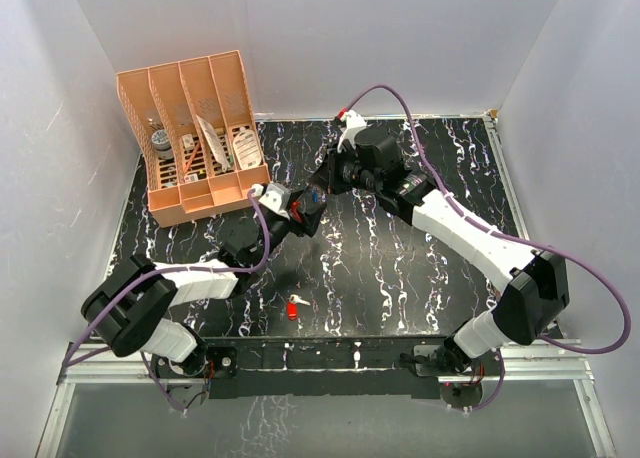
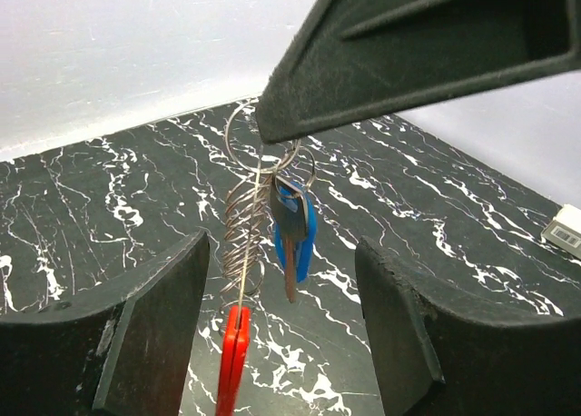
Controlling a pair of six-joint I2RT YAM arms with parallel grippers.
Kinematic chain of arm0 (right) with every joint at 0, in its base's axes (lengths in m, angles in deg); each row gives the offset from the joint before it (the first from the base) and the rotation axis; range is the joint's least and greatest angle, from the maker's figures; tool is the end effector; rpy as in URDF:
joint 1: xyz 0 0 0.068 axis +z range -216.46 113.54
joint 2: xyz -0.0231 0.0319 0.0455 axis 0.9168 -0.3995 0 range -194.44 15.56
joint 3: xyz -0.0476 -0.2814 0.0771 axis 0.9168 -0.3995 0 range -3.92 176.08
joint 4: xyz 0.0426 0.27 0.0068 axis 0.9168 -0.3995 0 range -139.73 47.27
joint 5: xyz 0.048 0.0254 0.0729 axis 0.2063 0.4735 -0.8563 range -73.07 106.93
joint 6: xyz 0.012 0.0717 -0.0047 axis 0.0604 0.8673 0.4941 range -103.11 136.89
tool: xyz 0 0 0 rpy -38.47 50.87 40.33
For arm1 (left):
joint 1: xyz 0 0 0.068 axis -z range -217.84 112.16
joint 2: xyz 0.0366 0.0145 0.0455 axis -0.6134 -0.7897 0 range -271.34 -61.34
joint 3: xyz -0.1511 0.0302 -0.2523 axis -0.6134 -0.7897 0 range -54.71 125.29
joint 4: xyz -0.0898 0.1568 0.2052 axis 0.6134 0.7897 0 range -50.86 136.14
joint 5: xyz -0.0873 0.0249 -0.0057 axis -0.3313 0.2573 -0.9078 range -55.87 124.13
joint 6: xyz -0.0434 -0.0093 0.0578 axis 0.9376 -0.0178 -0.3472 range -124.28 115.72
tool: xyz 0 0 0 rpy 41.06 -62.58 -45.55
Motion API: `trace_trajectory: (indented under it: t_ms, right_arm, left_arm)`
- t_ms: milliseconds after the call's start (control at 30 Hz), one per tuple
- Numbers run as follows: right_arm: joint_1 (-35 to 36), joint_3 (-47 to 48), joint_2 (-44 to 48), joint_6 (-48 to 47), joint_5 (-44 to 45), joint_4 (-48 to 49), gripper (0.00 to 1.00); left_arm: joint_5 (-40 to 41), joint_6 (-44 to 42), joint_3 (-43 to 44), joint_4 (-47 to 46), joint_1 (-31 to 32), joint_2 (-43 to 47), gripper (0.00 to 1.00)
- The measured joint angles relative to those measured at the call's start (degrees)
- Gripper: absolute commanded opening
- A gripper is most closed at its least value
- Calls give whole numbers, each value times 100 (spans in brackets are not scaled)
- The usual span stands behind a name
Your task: Put the keys on the keyring
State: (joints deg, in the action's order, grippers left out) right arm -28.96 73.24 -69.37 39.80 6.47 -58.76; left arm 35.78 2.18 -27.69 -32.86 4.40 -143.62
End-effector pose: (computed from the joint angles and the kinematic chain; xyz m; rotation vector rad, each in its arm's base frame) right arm 0.2950 0.2403 0.3707 -0.3870 2.0473 0.8466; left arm 0.2280 -0.2047 0.2596 0.3786 1.2556 -0.7101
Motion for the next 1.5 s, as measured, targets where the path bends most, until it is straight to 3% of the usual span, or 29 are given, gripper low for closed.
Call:
trace_trajectory:
  t_ms: [400,967,1500]
  right_arm:
    - [0,-114,0,149,109,127,0]
    - [39,-114,0,153,-28,125,0]
    - [46,-199,7,96,-39,98,0]
  left_arm:
    - [468,-48,-201,-44,0,544,66]
    - [437,-31,39,-199,-2,-173,64]
    - [699,-63,11,-470,0,-181,14]
